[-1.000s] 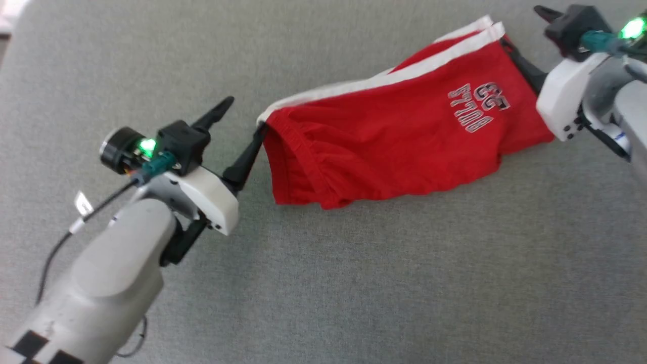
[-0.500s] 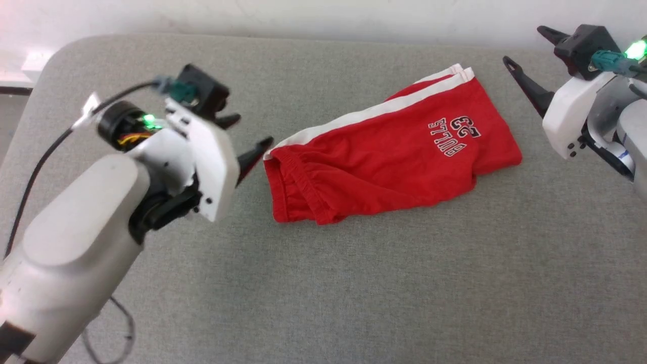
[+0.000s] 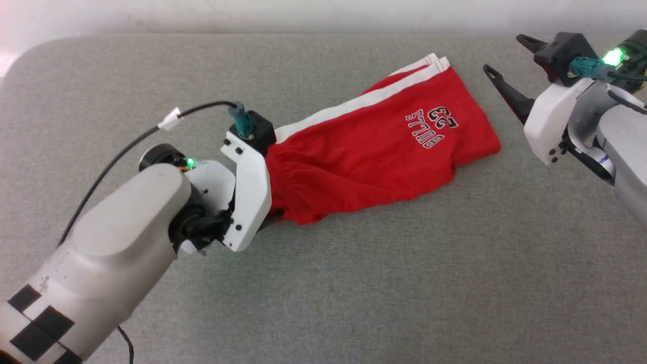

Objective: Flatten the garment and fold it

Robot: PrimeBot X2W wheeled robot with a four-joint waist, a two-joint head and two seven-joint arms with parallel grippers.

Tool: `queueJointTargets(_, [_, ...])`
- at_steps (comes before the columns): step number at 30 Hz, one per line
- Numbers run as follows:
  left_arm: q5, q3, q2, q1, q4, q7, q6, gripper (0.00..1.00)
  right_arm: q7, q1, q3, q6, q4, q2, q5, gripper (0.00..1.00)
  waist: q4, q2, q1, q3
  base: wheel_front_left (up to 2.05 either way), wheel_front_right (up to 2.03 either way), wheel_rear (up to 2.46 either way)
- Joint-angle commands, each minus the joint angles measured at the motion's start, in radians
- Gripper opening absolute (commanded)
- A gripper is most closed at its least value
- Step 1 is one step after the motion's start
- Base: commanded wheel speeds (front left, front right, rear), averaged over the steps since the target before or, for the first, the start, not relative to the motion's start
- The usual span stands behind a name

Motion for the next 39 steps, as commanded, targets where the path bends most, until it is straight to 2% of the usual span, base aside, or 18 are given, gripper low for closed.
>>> queueJointTargets(1, [0.006,-0.014,-0.006,-0.005,0.016,0.003,-0.007,1.00,-0.002,-0.005,0.003,-0.001,0.004,0.007,0.009,1.00,-0.018,0.0000,0.0000,0.019,0.00,0.00,0.00])
queueJointTargets(9, [0.025,-0.114,-0.028,0.002,0.113,-0.019,-0.008,1.00,-0.004,-0.035,0.024,-0.001,0.015,0.030,0.013,1.00,-0.049,0.0000,0.0000,0.071,0.00,0.00,0.00])
queueJointTargets(10, [0.021,-0.135,-0.027,0.001,0.113,-0.012,-0.008,0.89,-0.005,-0.037,0.026,-0.001,0.017,0.029,0.014,1.00,-0.049,0.0000,0.0000,0.073,0.00,0.00,0.00])
queueJointTargets(11, [0.016,-0.155,-0.024,-0.001,0.108,-0.007,-0.008,0.15,-0.006,-0.041,0.029,-0.001,0.019,0.027,0.017,1.00,-0.048,0.0000,0.0000,0.075,0.00,0.00,0.00])
queueJointTargets(12, [0.012,-0.173,-0.020,-0.007,0.097,-0.009,-0.008,0.00,-0.006,-0.044,0.032,-0.001,0.021,0.023,0.020,1.00,-0.044,0.0000,0.0000,0.076,0.00,0.00,0.00])
queueJointTargets(15, [0.006,-0.213,-0.004,-0.030,0.068,-0.047,-0.008,0.00,0.016,-0.059,0.047,-0.001,0.021,0.004,0.033,1.00,-0.026,0.0000,0.0000,0.075,0.00,0.00,0.00])
queueJointTargets(17, [-0.012,-0.219,-0.001,-0.040,0.057,-0.083,-0.008,0.00,0.070,-0.069,0.076,-0.001,0.000,-0.011,0.063,1.00,-0.013,0.0000,0.0000,0.072,0.00,0.00,0.00])
queueJointTargets(21, [-0.034,-0.225,0.006,-0.073,0.024,-0.151,-0.008,0.00,0.303,-0.119,0.147,-0.001,-0.112,-0.068,0.180,1.00,0.016,0.0000,0.0000,0.076,0.00,0.00,0.00])
queueJointTargets(24, [-0.030,-0.238,0.005,-0.103,0.003,-0.188,-0.008,0.00,0.530,-0.163,0.169,-0.001,-0.196,-0.115,0.281,1.00,0.043,0.0000,0.0000,0.095,0.00,0.00,0.00])
queueJointTargets(29, [-0.031,-0.261,-0.018,-0.142,-0.012,-0.227,-0.008,0.00,0.790,-0.203,0.180,-0.001,-0.249,-0.158,0.351,1.00,0.091,0.0000,0.0000,0.144,0.00,0.00,0.00])
queueJointTargets(32, [-0.026,-0.275,-0.033,-0.161,-0.017,-0.248,-0.008,0.00,0.844,-0.199,0.181,-0.001,-0.214,-0.163,0.368,1.00,0.121,0.0000,0.0000,0.173,0.00,0.00,0.00])
queueJointTargets(39, [-0.019,-0.295,-0.044,-0.179,-0.029,-0.286,-0.008,0.00,0.840,-0.113,0.176,-0.001,-0.115,-0.136,0.406,1.00,0.158,0.0000,0.0000,0.210,0.00,0.00,0.00])
